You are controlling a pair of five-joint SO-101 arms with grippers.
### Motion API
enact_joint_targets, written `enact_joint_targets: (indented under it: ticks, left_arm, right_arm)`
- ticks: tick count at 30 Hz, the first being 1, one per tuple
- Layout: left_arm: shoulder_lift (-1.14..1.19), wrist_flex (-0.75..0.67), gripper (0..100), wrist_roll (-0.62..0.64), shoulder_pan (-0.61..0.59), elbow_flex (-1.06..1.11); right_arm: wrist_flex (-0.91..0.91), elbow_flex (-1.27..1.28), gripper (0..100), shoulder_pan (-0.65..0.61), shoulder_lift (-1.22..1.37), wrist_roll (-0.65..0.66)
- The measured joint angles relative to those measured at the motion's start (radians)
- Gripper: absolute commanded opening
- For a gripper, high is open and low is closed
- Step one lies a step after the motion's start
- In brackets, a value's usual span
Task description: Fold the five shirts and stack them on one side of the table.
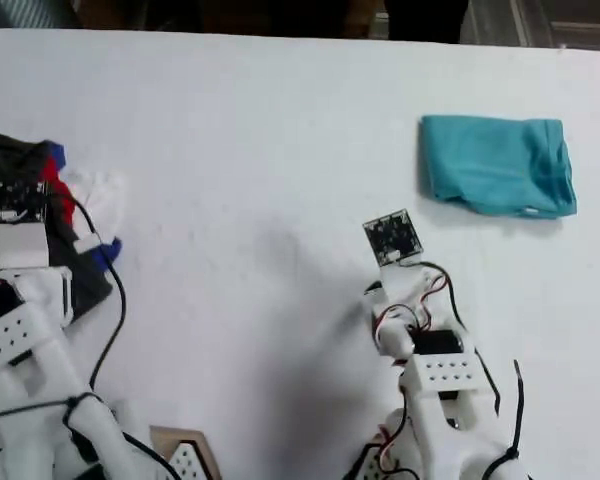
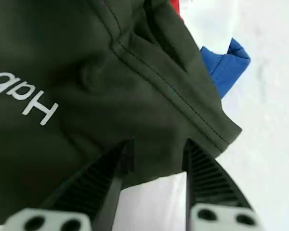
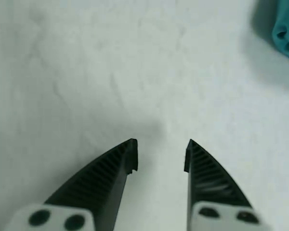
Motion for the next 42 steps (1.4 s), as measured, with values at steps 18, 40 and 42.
enact_joint_targets:
  ticks: [18, 40, 42]
  left_arm:
    - [0.342, -0.132, 2, 0.002, 0.097, 0.000]
    - [0.344, 0.565, 3, 0.256, 0.500, -0.790]
    - [0.344, 0.621, 3, 0.261, 0.588, -0.942]
  right_arm:
    - [0.000, 0.002, 16.2, 0.000, 0.000, 0.000]
    - [0.000, 0.002, 16.2, 0.000, 0.000, 0.000]
    - [0.000, 0.002, 16.2, 0.000, 0.000, 0.000]
